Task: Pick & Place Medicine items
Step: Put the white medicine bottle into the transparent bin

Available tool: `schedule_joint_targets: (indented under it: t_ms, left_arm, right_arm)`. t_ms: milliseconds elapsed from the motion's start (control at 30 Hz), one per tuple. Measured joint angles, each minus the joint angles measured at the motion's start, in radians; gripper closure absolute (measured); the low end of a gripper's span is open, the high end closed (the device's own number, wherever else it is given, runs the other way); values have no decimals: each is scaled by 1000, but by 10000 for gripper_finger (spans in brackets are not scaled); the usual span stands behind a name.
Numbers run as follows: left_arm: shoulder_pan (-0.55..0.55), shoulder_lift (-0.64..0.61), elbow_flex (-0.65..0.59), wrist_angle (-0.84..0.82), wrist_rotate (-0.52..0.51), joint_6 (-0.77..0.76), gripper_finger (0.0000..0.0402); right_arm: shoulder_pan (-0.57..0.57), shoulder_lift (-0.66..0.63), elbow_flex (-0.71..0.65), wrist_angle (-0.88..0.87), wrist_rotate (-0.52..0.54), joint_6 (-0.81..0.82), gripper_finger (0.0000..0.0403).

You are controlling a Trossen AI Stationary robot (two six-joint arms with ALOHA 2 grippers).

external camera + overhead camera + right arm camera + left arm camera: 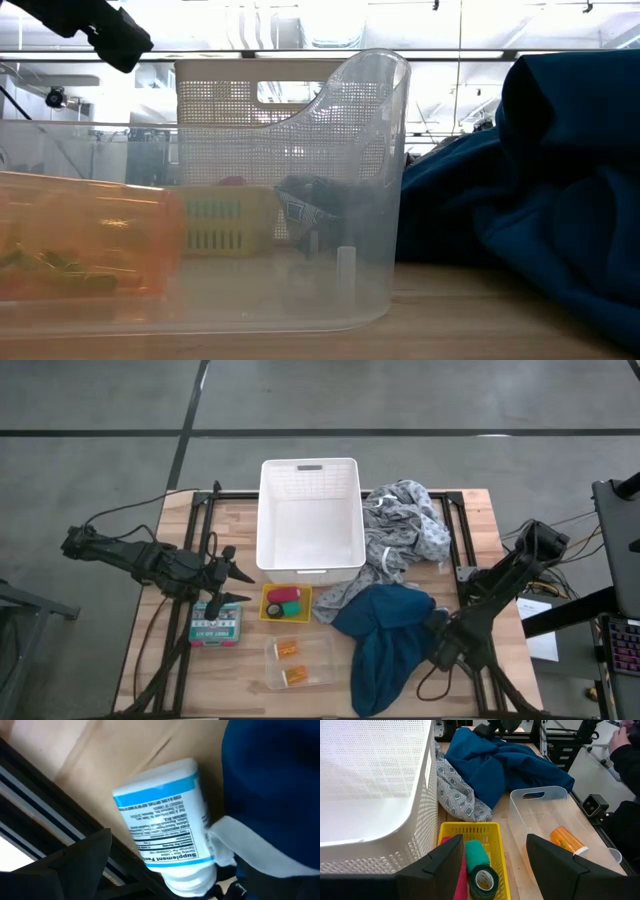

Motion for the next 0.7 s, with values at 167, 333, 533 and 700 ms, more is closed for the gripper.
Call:
schedule_joint_targets:
  t_ms: [167, 333, 533, 700]
  left_arm:
    - [0, 0, 0, 0, 0, 0, 176]
    - [0, 0, 0, -1, 0, 0, 176]
    - [0, 0, 0, -3, 0, 0, 176]
    - [0, 0, 0, -4, 0, 0, 176]
  right_arm:
    - [-2, 32, -27, 11, -19, 1, 3]
    - [-2, 31, -21, 12, -24, -2, 3]
    - [1, -11, 42, -88, -9, -5, 3]
    - [0, -39, 130, -199, -10, -2, 3]
